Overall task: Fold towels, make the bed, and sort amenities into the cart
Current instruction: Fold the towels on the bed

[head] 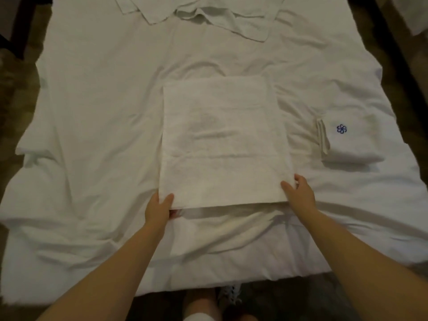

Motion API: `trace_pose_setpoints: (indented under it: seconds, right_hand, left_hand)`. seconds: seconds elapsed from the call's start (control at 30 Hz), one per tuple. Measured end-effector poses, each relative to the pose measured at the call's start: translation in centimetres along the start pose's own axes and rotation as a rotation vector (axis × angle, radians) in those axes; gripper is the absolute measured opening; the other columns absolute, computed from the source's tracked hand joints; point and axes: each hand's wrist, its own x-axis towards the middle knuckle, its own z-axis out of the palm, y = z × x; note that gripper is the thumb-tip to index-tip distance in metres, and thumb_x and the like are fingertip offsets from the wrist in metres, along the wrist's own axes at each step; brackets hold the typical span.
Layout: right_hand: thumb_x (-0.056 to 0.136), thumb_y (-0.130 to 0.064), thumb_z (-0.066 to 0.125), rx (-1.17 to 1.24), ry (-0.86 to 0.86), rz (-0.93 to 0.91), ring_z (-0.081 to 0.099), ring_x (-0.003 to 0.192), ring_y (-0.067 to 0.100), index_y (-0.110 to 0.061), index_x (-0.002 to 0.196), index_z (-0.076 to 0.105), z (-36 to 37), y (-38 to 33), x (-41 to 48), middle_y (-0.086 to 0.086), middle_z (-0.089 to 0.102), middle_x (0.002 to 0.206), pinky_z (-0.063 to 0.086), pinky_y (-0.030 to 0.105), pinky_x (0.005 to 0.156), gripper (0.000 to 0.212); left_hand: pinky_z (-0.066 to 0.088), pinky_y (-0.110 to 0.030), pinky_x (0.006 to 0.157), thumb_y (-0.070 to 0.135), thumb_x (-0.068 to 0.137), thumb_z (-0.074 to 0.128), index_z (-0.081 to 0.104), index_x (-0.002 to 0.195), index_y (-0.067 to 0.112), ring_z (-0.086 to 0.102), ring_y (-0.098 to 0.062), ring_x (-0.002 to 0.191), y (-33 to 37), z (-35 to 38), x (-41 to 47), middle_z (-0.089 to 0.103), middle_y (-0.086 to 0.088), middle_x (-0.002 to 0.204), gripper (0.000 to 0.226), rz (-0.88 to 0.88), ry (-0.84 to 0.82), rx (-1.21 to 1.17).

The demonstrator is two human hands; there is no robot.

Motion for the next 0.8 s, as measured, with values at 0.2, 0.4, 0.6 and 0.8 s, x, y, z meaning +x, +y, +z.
trace_pose_setpoints:
  seconds: [0.2, 0.4, 0.6, 0.8]
  right_hand:
    - [0.094, -0.028, 0.057, 0.090, 0.046, -0.026, 0.052, 0.114, 0.032, -0.008, 0.134, 0.043, -1.0, -0.3, -1.8, 0.016, 0.054, 0.130, 0.035, 0.027, 0.081, 0.048]
    - [0.093, -0.027, 0.057, 0.158, 0.047, -0.107, 0.056, 0.095, 0.030, -0.029, 0.131, 0.045, -1.7, 0.1, -3.2, 0.011, 0.056, 0.108, 0.043, 0.031, 0.078, 0.040]
    - [0.093, -0.021, 0.058, 0.176, -0.015, -0.131, 0.057, 0.088, 0.022, -0.027, 0.108, 0.061, -2.7, 2.0, -5.3, 0.005, 0.061, 0.102, 0.047, 0.028, 0.069, 0.016]
    - [0.090, -0.021, 0.062, 0.396, 0.059, -0.092, 0.056, 0.075, 0.018, -0.015, 0.088, 0.065, -4.8, -5.8, -3.2, 0.006, 0.062, 0.087, 0.048, 0.029, 0.060, 0.008]
  left_hand:
    - [0.048, -0.029, 0.064, 0.016, 0.096, 0.052, 0.045, 0.126, 0.012, 0.052, -0.026, 0.095, 1.1, 0.0, -1.8, 0.049, -0.009, 0.117, 0.030, 0.074, 0.038, -0.045]
    - [0.049, -0.028, 0.064, 0.013, 0.095, 0.052, 0.047, 0.130, 0.020, 0.053, -0.022, 0.089, 1.4, -1.1, -3.4, 0.049, -0.004, 0.115, 0.036, 0.206, 0.028, 0.004]
    - [0.048, -0.022, 0.050, 0.011, 0.092, 0.057, 0.060, 0.106, 0.006, 0.050, -0.018, 0.062, 0.6, -2.6, -5.0, 0.058, -0.008, 0.088, 0.015, 0.082, 0.041, -0.018]
    - [0.043, -0.031, 0.053, 0.029, 0.087, 0.067, 0.046, 0.059, 0.008, 0.041, -0.021, 0.047, 7.4, -1.6, -4.5, 0.047, -0.004, 0.051, 0.041, 0.186, 0.174, 0.032]
